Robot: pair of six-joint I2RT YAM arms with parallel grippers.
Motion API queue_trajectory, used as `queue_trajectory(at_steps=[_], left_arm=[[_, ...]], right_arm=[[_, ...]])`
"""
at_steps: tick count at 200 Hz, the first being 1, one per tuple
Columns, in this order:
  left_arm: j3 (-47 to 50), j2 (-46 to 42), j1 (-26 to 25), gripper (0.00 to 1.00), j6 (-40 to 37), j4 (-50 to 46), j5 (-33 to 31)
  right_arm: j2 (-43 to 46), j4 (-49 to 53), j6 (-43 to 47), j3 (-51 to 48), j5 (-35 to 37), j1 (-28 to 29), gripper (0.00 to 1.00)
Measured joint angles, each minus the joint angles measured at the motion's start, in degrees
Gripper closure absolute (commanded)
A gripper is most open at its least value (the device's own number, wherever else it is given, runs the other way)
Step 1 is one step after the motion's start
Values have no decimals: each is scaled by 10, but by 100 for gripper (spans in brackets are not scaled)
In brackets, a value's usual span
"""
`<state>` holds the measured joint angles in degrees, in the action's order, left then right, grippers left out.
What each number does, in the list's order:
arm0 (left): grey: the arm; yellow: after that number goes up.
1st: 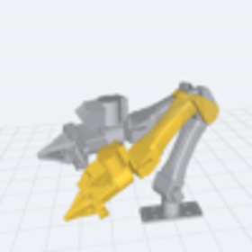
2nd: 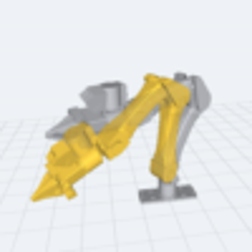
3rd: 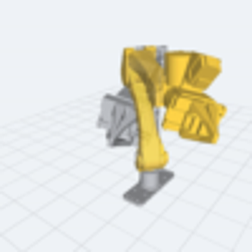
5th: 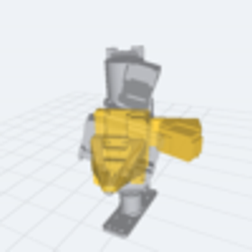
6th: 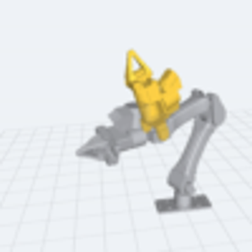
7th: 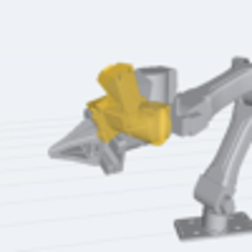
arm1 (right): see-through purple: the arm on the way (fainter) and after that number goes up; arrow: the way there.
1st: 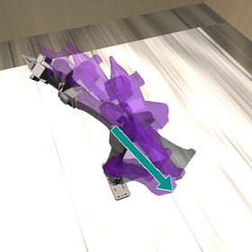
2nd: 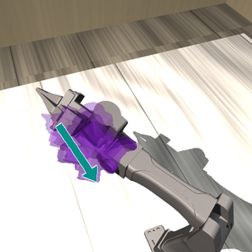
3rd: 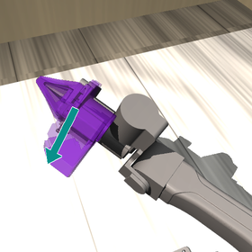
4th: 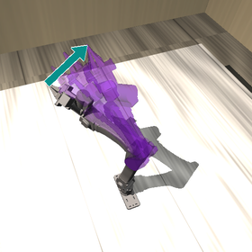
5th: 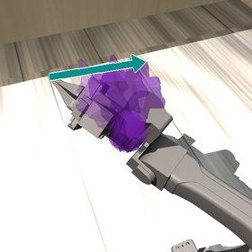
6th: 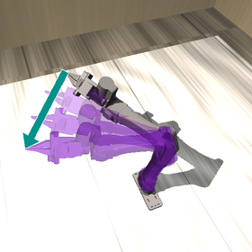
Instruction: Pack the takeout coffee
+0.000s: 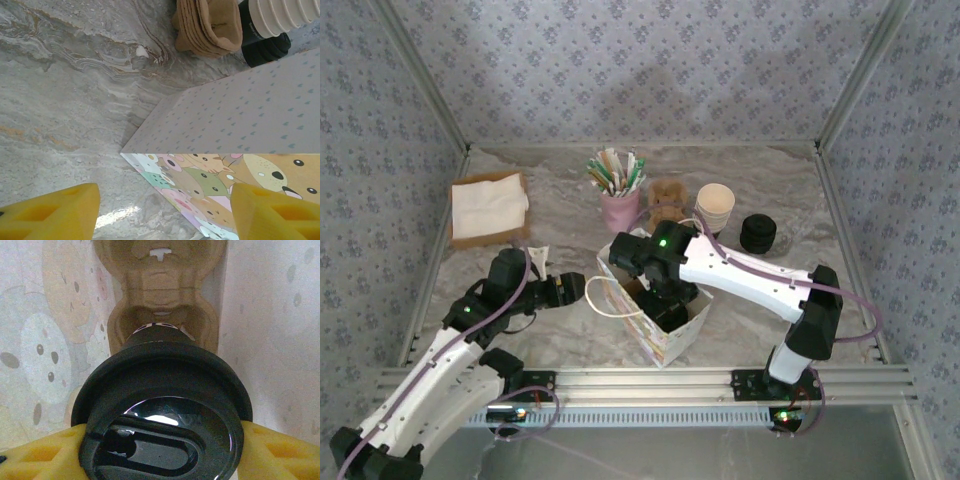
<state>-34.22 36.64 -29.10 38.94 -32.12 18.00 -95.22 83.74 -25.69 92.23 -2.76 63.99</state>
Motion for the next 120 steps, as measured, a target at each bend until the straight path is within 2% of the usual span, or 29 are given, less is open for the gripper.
queue_trajectory(at_steps=[120], left_arm=[[1, -14, -13, 30, 2, 10, -17]], right_arm=[[0, -7, 0, -17, -12, -8, 34]])
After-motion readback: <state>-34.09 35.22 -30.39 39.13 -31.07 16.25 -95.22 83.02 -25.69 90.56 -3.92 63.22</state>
